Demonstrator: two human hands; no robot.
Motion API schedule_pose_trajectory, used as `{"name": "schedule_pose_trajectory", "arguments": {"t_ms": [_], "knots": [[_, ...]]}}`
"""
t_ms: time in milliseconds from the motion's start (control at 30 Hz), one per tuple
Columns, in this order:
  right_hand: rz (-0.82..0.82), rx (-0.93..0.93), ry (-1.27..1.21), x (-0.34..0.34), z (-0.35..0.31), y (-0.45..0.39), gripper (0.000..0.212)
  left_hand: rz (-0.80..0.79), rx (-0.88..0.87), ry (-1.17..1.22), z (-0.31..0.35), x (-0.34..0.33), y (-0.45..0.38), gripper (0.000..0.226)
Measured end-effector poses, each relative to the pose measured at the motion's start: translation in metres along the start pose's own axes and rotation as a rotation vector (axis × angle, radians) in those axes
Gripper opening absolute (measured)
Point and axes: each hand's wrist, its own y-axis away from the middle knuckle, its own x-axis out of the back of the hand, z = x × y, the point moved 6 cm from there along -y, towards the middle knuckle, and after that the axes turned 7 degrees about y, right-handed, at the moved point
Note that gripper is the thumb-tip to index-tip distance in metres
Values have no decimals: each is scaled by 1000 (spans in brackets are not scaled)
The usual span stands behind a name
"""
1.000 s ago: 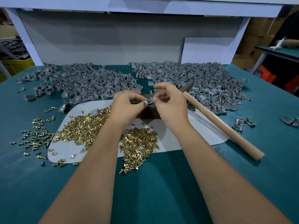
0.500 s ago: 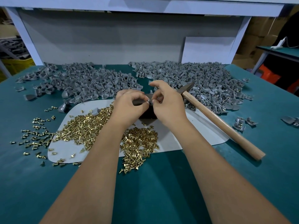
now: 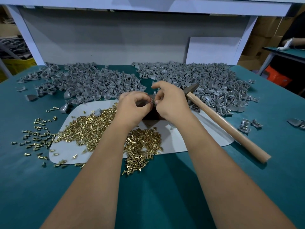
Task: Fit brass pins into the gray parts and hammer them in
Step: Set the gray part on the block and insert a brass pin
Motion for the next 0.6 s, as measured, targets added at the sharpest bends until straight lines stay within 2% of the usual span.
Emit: {"name": "schedule_pose_trajectory", "arguments": {"t_ms": [167,300,467,600], "knots": [[0,-4,-150,-1,9,9,34,-14,33,65,-2,0,-1,9],[48,-87,-253,9,16,9,21,1,53,55,-4,0,0,12],[39,-72,-121,7,10,8,8,11,39,1,-4,2,-1,7],[57,-50,5,3,9,6,11,16,29,-6,-2,2,0,7]]}}
